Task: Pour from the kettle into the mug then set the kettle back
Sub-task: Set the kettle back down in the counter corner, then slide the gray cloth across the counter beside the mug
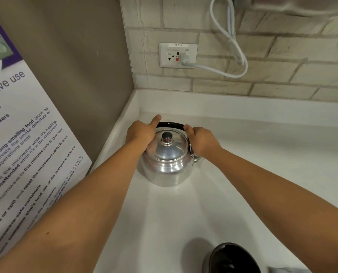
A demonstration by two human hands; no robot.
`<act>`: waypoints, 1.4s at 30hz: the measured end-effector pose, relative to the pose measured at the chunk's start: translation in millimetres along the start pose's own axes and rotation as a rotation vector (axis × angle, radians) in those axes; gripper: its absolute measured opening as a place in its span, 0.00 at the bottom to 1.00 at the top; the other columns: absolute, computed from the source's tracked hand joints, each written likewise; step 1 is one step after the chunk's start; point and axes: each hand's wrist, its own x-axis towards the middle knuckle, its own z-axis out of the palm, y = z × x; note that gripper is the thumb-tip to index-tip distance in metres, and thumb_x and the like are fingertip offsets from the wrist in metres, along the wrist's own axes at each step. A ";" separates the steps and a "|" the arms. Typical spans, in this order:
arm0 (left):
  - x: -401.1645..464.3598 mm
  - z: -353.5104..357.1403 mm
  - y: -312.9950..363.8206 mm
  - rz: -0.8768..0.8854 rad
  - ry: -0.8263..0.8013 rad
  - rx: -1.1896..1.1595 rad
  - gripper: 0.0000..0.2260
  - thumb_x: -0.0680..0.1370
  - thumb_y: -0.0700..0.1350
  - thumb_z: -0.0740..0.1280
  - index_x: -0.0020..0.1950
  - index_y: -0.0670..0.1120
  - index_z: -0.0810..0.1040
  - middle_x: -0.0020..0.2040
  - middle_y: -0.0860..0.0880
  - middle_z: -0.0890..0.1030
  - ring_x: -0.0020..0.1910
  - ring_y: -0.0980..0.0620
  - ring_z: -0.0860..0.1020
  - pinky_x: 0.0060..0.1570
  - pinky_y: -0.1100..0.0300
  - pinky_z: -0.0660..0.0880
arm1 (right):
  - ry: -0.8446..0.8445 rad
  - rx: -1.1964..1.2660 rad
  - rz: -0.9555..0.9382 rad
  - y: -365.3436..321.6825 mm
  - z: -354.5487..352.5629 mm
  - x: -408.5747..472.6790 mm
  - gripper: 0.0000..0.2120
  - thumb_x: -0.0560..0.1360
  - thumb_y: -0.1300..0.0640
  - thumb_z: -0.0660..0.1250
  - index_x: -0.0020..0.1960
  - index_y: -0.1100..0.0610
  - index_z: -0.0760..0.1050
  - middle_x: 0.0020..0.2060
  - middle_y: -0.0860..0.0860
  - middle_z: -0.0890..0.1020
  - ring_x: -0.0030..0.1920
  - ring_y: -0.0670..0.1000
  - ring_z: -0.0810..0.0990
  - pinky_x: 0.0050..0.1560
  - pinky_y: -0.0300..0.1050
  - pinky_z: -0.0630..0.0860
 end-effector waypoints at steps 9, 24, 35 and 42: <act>-56.2 -34.3 1.6 0.184 0.277 -0.085 0.24 0.75 0.66 0.61 0.51 0.44 0.71 0.42 0.48 0.80 0.42 0.46 0.78 0.34 0.56 0.68 | 0.303 0.397 -0.003 13.0 -56.9 -68.7 0.15 0.76 0.46 0.63 0.45 0.59 0.72 0.34 0.50 0.77 0.33 0.47 0.75 0.33 0.37 0.70; -235.5 11.1 -162.9 0.799 -0.169 0.422 0.26 0.82 0.56 0.58 0.75 0.42 0.63 0.75 0.44 0.64 0.74 0.45 0.60 0.72 0.54 0.50 | 0.020 -0.367 0.168 138.6 9.8 -384.8 0.26 0.79 0.40 0.46 0.76 0.42 0.48 0.76 0.44 0.53 0.76 0.52 0.53 0.73 0.56 0.56; -238.0 13.7 -162.3 0.761 -0.213 0.513 0.24 0.84 0.53 0.49 0.77 0.44 0.55 0.78 0.47 0.54 0.77 0.51 0.49 0.74 0.56 0.41 | -0.139 -0.499 0.297 166.4 -9.2 -229.3 0.27 0.79 0.43 0.37 0.76 0.47 0.34 0.77 0.50 0.39 0.76 0.57 0.37 0.72 0.69 0.41; -238.1 14.8 -159.2 0.753 -0.181 0.505 0.20 0.84 0.47 0.50 0.76 0.43 0.58 0.77 0.47 0.57 0.76 0.52 0.51 0.74 0.55 0.45 | -0.412 -0.541 -0.363 102.2 31.0 -169.8 0.36 0.76 0.34 0.51 0.74 0.41 0.34 0.77 0.48 0.39 0.76 0.54 0.35 0.71 0.63 0.35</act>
